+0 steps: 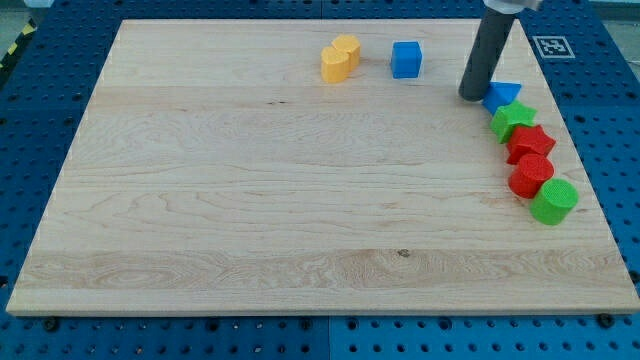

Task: Move the blue cube into the blue triangle

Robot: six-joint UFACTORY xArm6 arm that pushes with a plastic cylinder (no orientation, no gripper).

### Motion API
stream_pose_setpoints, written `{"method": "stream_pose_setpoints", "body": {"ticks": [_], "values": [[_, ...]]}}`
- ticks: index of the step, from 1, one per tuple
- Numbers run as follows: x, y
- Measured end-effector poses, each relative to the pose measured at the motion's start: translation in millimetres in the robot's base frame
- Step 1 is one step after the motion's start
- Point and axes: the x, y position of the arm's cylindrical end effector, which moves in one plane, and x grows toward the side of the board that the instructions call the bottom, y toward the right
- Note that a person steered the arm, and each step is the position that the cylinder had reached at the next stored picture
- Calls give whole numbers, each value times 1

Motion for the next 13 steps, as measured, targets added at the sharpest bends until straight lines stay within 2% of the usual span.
{"method": "stream_pose_setpoints", "body": {"ticks": [3, 5, 8, 10, 11, 13], "values": [[-21, -16], [-20, -95], [-24, -98], [-63, -103], [-64, -118], [-96, -144]]}}
